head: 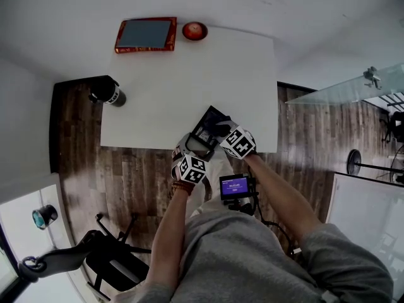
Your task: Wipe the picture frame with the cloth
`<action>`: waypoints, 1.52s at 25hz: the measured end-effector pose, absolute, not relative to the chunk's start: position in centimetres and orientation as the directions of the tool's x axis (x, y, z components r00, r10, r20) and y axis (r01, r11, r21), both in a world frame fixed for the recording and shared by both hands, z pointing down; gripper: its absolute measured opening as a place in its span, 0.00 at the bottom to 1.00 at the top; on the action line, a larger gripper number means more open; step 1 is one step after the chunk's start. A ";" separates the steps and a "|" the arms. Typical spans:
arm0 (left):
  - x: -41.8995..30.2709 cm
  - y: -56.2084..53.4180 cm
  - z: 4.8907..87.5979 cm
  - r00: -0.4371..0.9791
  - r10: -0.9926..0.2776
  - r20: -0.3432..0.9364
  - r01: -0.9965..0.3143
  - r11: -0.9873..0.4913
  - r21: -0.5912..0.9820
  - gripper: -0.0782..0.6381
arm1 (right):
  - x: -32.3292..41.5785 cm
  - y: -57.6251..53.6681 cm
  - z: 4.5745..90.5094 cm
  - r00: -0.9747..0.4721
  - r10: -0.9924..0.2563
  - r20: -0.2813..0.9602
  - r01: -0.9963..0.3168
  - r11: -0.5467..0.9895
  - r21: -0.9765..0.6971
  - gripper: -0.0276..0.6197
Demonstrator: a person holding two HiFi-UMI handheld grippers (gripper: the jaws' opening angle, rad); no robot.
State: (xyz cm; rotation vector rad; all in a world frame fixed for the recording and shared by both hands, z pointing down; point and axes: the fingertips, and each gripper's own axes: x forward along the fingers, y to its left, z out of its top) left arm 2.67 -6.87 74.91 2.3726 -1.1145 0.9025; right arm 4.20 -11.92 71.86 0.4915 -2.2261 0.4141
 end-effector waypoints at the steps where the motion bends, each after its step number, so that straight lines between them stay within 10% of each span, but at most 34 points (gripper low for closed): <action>1: 2.7 -6.9 74.9 0.483 -0.548 0.683 -0.782 -0.620 0.056 0.80 | 4.1 -11.6 71.9 -0.608 -0.205 0.767 -0.473 0.870 -0.143 0.15; 38: 2.8 -6.5 75.1 0.487 -0.541 0.686 -0.773 -0.633 0.049 0.80 | 1.5 -4.3 70.5 -0.732 0.162 0.662 -0.238 0.849 -0.471 0.15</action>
